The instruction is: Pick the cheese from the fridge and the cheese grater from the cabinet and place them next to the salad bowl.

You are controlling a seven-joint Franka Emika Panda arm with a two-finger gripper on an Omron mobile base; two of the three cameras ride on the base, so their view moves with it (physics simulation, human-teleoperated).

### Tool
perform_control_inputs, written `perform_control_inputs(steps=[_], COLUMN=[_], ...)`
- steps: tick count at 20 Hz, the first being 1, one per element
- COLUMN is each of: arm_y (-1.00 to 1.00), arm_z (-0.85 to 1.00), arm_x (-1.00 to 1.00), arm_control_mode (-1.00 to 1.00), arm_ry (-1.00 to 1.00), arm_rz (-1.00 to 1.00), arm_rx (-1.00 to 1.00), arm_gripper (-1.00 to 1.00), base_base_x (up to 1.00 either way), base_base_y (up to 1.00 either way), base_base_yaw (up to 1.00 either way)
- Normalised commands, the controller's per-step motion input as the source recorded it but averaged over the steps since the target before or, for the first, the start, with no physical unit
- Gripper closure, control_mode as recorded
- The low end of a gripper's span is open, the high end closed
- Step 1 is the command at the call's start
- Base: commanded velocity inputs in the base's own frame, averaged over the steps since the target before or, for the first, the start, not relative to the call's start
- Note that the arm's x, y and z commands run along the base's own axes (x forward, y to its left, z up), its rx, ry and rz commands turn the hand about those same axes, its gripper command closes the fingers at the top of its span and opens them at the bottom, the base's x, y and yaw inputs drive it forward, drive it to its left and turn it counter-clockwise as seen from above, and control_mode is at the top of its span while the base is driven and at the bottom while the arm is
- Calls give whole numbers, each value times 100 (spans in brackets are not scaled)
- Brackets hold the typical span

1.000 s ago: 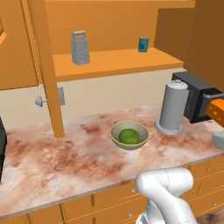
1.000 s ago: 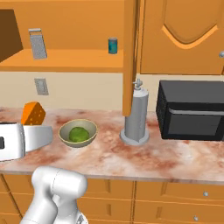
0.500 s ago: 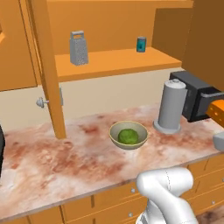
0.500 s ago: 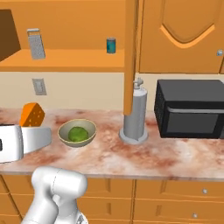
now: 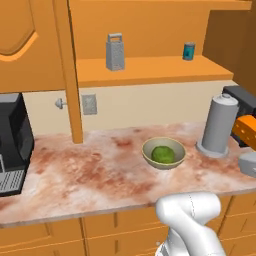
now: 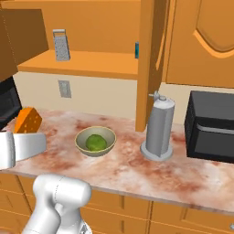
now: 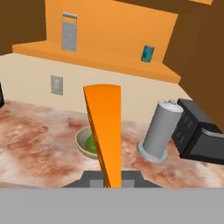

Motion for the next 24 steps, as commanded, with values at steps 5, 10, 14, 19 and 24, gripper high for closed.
perform_control_inputs(steps=[5,10,14,19,24], arm_y=[40,75,40,28,0], arm_z=[-17,-48,-62,-49,-48], arm_x=[-1,11,66,77,18], arm_control_mode=[-100,-100,-100,-100,-100], arm_ry=[-1,5,16,21,1], arm_rz=[12,10,0,0,9], arm_rx=[-2,-8,-2,0,0], arm_gripper=[100,100,100,100,100], base_base_x=[8,0,0,0,0], base_base_y=[45,0,0,0,0], base_base_yaw=[23,0,0,0,0])
